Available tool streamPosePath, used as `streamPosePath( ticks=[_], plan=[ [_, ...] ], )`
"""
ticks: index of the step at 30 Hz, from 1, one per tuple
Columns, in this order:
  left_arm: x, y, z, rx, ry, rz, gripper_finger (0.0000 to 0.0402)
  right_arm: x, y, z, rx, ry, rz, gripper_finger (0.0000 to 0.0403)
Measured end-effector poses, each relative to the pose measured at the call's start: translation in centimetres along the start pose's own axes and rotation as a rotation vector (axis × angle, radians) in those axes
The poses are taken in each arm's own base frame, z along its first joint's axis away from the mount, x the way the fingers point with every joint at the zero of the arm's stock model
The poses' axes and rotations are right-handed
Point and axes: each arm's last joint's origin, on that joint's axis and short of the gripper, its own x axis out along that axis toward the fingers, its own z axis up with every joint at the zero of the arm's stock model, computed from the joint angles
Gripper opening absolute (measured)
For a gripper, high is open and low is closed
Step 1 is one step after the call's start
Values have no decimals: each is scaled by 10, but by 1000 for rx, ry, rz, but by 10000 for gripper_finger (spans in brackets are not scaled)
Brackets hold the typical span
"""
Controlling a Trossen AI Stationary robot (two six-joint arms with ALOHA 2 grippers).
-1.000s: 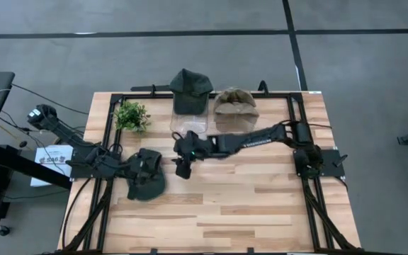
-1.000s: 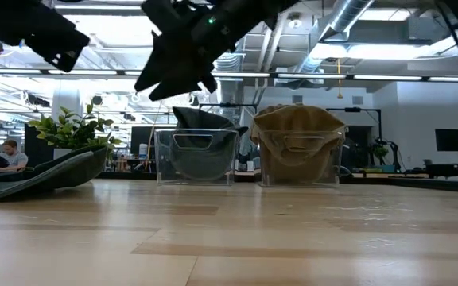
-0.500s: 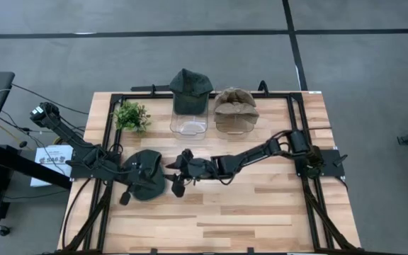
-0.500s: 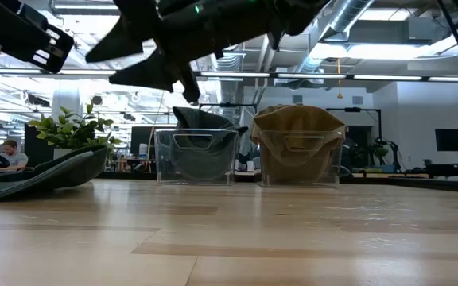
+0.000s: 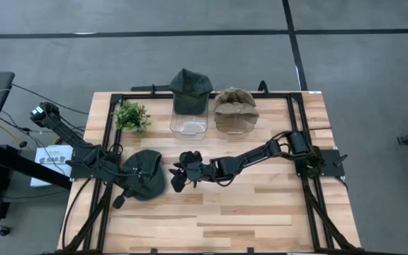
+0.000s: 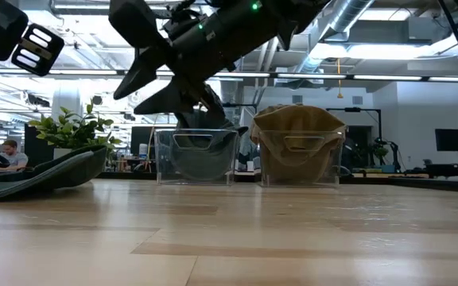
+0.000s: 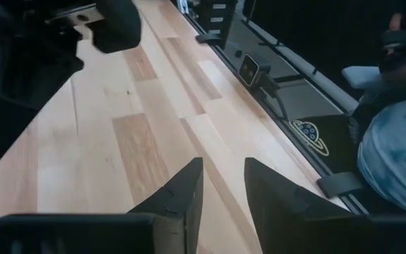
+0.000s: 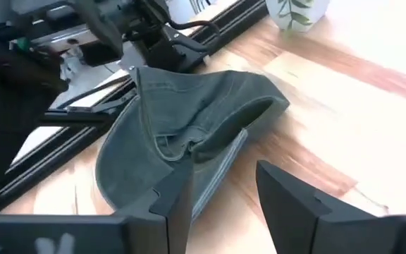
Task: Pick & Place hat
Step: Put the blue cap into the left transparent bin
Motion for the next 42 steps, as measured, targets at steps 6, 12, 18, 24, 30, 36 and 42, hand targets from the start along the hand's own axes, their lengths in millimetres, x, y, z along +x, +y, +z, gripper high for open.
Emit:
streamPosePath(
  ticks=[6, 12, 18, 24, 30, 36, 42],
  plan=[
    [0, 0, 0, -8, 2, -9, 102, 21, 0, -25, 38, 15, 66, 132],
    [0, -2, 0, -4, 4, -20, 102, 37, -4, -32, 62, 44, 75, 133],
    [-1, -8, -2, 11, 9, -58, 102, 36, 0, -29, 63, 29, 111, 132],
    [-1, -10, -2, 17, 10, -70, 102, 36, -3, -31, 44, 54, 86, 128],
    [-1, -10, -1, 16, 3, -71, 102, 35, -2, -31, 16, 50, 91, 127],
    [-1, -10, -1, 16, 3, -71, 102, 35, 0, -32, -10, 45, 100, 127],
    [-1, -10, -1, 16, 2, -71, 102, 54, -7, -52, -19, 52, 139, 128]
  ],
)
